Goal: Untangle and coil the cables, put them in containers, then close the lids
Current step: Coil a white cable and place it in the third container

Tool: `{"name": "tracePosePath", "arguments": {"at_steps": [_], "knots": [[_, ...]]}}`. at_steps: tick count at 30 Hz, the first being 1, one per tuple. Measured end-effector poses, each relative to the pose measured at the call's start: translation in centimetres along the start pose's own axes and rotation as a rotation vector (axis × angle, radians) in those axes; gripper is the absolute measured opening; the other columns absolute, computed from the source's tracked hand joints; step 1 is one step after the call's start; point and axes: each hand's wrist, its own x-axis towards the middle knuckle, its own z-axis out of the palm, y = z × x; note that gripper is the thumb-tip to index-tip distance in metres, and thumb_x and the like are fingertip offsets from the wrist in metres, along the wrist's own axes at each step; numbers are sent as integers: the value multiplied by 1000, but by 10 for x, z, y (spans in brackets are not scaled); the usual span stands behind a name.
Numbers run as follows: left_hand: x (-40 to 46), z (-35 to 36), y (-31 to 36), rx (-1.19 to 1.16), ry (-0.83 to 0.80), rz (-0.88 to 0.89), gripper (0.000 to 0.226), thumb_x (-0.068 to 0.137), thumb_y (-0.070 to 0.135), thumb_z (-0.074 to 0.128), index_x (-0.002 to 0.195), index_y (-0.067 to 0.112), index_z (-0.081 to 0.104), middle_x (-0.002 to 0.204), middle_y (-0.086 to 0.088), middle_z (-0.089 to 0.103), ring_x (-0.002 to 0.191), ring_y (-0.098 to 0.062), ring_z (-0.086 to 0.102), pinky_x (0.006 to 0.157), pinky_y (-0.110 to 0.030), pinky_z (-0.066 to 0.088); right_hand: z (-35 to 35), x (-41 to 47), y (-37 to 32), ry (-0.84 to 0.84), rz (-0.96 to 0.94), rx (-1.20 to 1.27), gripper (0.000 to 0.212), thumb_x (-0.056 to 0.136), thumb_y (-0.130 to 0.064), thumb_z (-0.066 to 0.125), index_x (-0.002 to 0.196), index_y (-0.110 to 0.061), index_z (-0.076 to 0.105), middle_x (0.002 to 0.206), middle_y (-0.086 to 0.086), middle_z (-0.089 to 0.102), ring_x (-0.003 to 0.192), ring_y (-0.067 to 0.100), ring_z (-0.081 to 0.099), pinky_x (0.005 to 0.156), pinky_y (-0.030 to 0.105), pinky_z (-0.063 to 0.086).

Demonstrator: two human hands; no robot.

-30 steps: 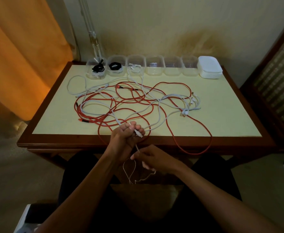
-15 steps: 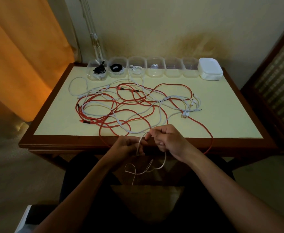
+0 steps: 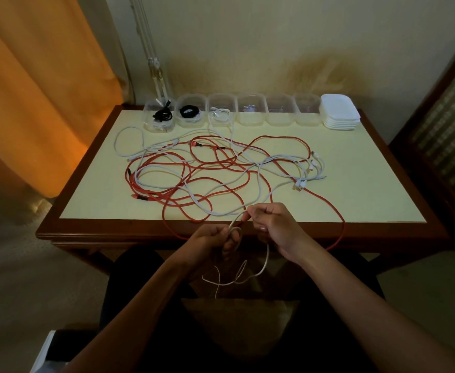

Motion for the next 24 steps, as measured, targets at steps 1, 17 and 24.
{"name": "tracePosePath", "arguments": {"at_steps": [1, 17, 24], "knots": [[0, 1, 2, -9, -4, 14, 27, 100, 15, 37, 88, 6, 58, 76, -6, 53, 70, -16, 50, 66, -26, 43, 0, 1, 2, 15, -3, -2, 32, 104, -18, 45, 90, 0, 67, 52, -3, 36, 48, 10, 30, 47, 22, 26], [6, -27, 22, 102, 539, 157, 54, 99, 58, 21, 96, 13, 52, 69, 1, 44, 65, -14, 42, 69, -32, 37, 30, -40, 13, -513, 23, -503, 25, 103, -25, 49, 111, -8, 66, 85, 10, 62, 63, 2, 55, 58, 15, 44], [16, -3, -13, 227, 256, -77, 46, 101, 43, 32, 99, 12, 66, 84, -11, 56, 69, -19, 52, 68, -31, 45, 18, -19, -37, -133, -108, -203, 35, 105, -19, 44, 97, 7, 67, 52, -3, 42, 42, 2, 39, 48, 10, 38]]}}
